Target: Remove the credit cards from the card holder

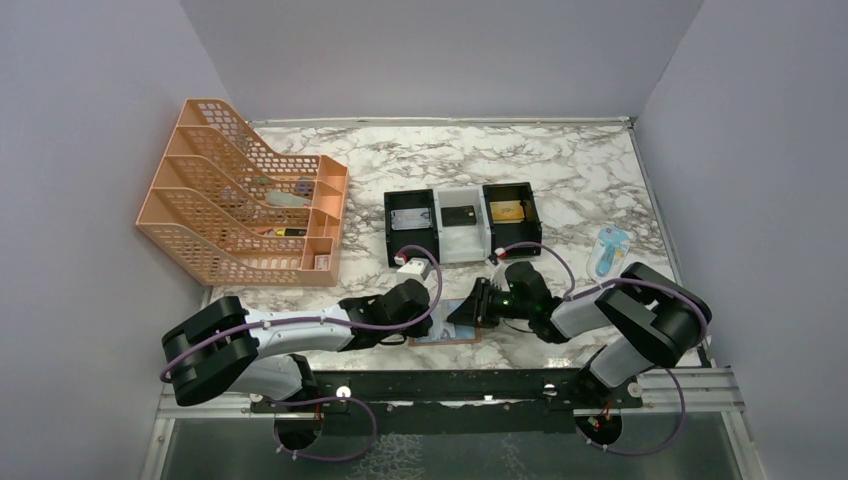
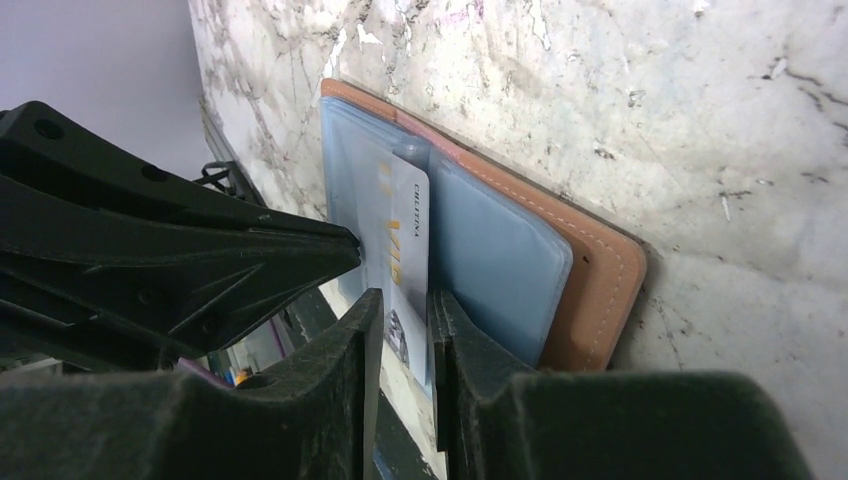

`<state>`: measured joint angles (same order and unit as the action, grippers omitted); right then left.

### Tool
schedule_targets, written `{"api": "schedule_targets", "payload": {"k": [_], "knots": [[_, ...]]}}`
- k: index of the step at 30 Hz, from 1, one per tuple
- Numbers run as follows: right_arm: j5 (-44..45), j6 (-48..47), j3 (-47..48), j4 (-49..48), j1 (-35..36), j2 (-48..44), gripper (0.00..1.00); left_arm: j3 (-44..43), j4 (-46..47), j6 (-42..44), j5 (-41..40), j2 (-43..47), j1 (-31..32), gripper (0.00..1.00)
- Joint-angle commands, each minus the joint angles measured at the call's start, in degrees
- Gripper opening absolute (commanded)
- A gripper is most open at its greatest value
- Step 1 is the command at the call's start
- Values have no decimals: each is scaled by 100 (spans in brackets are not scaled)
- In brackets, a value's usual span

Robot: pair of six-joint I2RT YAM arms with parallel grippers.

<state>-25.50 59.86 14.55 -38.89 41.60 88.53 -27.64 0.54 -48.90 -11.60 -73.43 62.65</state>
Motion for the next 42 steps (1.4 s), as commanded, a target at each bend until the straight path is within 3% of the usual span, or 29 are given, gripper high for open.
{"api": "schedule_targets", "payload": {"k": [1,6,11,19,28,42], "knots": [[-692,-157,-60,-672,-52,338,25,-5,-480,131,61,-134,14,9],[-1078,-31,-30,-1148,-56,584,22,55,-459,37,35,-154,24,7],[-1023,-10,9,-1107,-63,635,10,91,-471,21,35,-114,25,6],[-628,-160,-96,-273,-167,199,4,129,-470,3,17,-71,24,6],[-708,-45,-118,-155,-167,298,15,104,-333,13,48,-218,25,5],[-400,829,-71,-1150,-176,1067,27,81,-292,24,113,-397,25,4]]}}
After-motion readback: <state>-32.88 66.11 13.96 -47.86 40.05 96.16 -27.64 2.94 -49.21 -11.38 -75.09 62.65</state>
